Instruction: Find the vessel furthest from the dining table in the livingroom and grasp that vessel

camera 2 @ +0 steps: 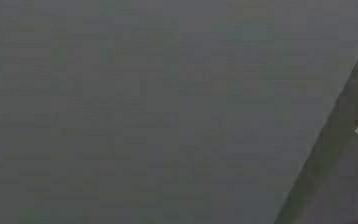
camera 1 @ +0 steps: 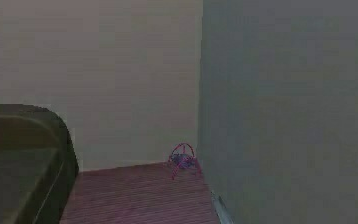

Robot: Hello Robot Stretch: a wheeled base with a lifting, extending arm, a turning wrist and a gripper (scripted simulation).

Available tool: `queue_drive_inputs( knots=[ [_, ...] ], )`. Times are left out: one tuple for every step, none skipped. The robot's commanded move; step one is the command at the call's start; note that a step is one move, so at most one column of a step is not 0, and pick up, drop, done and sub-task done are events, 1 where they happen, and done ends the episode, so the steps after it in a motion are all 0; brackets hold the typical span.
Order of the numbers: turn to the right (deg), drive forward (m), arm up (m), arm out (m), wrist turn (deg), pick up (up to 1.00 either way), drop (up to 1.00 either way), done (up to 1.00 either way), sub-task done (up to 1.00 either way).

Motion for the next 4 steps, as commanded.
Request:
queue_drive_inputs(
  knots=[
    [-45.0, 0.00, 0.00, 0.00, 0.0, 0.00, 0.00, 0.00, 0.00],
    [-18.0, 0.00, 0.00, 0.00, 0.0, 0.00, 0.00, 0.00, 0.00],
    [0.0, 0.00, 0.18, 0.00, 0.0, 0.00, 0.00, 0.00, 0.00],
    [0.0, 0.00, 0.00, 0.42, 0.0, 0.00, 0.00, 0.00, 0.00]
  ],
)
